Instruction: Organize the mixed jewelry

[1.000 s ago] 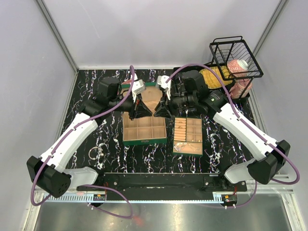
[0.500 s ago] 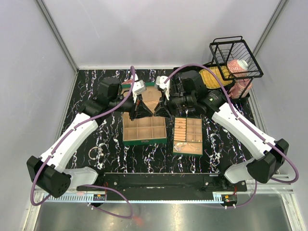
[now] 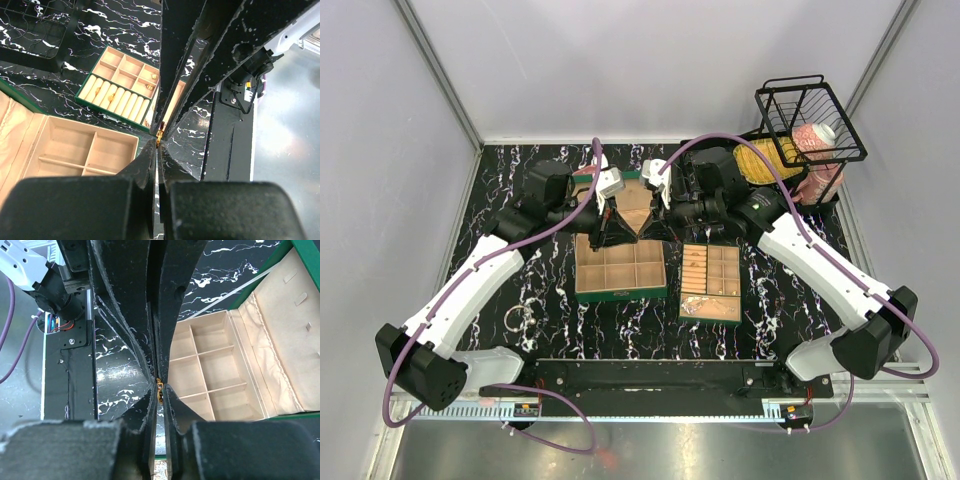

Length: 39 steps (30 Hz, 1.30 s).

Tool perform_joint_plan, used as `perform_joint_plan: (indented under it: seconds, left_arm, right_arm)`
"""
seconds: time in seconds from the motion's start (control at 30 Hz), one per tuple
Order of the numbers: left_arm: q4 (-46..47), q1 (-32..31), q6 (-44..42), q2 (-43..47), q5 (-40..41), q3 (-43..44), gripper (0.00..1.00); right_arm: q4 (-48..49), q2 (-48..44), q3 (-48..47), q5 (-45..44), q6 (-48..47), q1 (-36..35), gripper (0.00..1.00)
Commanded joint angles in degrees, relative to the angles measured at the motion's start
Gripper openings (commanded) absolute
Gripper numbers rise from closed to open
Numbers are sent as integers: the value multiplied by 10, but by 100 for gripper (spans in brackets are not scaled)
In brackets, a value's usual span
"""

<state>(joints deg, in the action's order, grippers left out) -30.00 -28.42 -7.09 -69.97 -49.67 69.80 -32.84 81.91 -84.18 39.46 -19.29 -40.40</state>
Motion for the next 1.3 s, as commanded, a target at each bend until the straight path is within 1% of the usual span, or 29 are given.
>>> perform_joint_plan:
  seconds: [0.0, 0.17, 0.3, 0.37, 0.4, 0.43, 0.53, 0.6, 0.63, 0.67, 0.73, 0.93, 1.07, 1.17, 1.27]
  left_arm:
    - [15, -4, -8, 11, -11, 16, 0]
    - [15, -4, -9, 13, -12, 15, 0]
    - [16, -4, -13, 14, -10, 10, 1]
    - [14, -4, -15, 20, -4, 10, 4]
    - [15, -4, -19, 23, -3, 9, 20]
    - [15, -3, -20, 31, 0, 9, 26]
    - [15, 5, -24, 51, 15, 10, 34]
    - [16, 22, -22, 63, 14, 10, 40]
    - [17, 29, -21, 68, 7, 9, 45]
    - [19, 43, -18, 72, 6, 9, 47]
    - [22, 57, -16, 81, 3, 5, 49]
    - [27, 93, -10, 87, -4, -5, 50]
    - [30, 103, -6, 83, -10, -10, 51]
    - [35, 107, -4, 81, -9, -13, 51]
    - [39, 108, -3, 78, -8, -17, 50]
  right_arm:
    - [8, 5, -22, -4, -5, -8, 11]
    - [7, 5, -25, -4, -6, -9, 0]
    - [8, -1, -19, -8, -8, -9, 0]
    - [8, -8, -14, -18, -13, -9, 0]
    - [8, -10, -8, -22, -15, -8, 0]
    - [8, -14, -5, -34, -20, -9, 0]
    - [4, -29, 13, -62, -42, -8, 0]
    - [2, -43, 29, -83, -55, -7, 0]
    - [-1, -47, 35, -90, -60, -7, 0]
    - [-3, -55, 39, -97, -72, -7, 0]
    - [-8, -64, 60, -119, -93, -6, 0]
    - [-16, -98, 139, -167, -147, 13, 0]
    - [-21, -100, 189, -152, -174, 51, 0]
    - [-5, -98, 254, -164, -201, 73, 0]
    - [19, -95, 298, -160, -218, 89, 0]
